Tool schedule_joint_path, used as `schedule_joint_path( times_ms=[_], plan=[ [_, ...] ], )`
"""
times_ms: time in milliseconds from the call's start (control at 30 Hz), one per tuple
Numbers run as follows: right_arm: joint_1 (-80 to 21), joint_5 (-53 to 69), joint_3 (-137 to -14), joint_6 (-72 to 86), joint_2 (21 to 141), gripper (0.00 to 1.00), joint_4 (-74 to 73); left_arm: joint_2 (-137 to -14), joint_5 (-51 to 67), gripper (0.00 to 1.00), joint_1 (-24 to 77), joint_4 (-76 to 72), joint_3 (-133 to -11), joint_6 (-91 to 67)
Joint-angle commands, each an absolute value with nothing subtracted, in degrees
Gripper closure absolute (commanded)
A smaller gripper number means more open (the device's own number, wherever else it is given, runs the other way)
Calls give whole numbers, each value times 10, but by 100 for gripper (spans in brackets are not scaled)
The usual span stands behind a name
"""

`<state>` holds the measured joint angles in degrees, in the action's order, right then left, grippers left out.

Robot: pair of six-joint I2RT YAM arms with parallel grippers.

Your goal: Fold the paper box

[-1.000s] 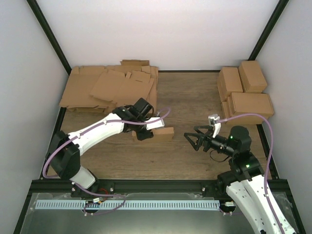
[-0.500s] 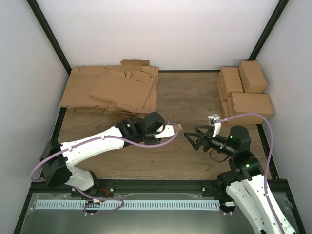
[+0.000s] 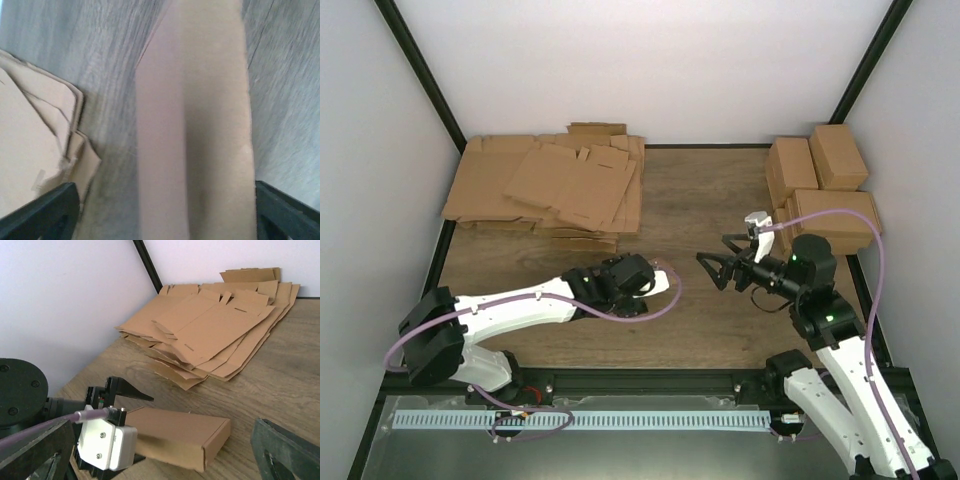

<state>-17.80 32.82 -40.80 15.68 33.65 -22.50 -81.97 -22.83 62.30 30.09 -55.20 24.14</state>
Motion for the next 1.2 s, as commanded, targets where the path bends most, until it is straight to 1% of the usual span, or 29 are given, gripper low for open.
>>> schedule_joint_path(
  times_ms=[0, 133, 233, 300, 400, 500, 633, 700, 933, 967, 1100, 1167],
  plan=[
    [-174, 320, -430, 114, 361, 0, -239, -780, -161, 0, 625, 249, -531, 180],
    [-174, 293, -435, 150, 410, 0, -275, -717, -100, 0, 625, 244, -527, 110],
    [-174, 280, -433, 209, 440, 0, -299, -673, -97, 0, 621, 252, -525, 21],
    [-174, 307, -413, 259, 451, 0, -299, -652, -125, 0, 611, 261, -521, -70],
    [-174, 373, -380, 345, 474, 0, -290, -640, -111, 0, 572, 289, -514, -212],
    [-176, 417, -337, 404, 484, 0, -248, -643, -35, 0, 514, 296, -485, -316],
    [-182, 381, -298, 432, 475, 0, -220, -630, 101, 0, 418, 219, -385, -413],
    [-183, 375, -286, 429, 483, 0, -208, -619, 141, 0, 381, 180, -340, -444],
    [-194, 391, -255, 404, 548, 0, -165, -587, 200, 18, 327, 93, -236, -496],
    [-199, 390, -253, 399, 556, 1, -159, -583, 209, 21, 319, 85, -224, -503],
    [-224, 363, -250, 378, 565, 1, -149, -567, 227, 27, 307, 51, -180, -535],
    [-231, 357, -249, 365, 571, 1, -141, -555, 227, 34, 306, 36, -162, -552]
  ],
)
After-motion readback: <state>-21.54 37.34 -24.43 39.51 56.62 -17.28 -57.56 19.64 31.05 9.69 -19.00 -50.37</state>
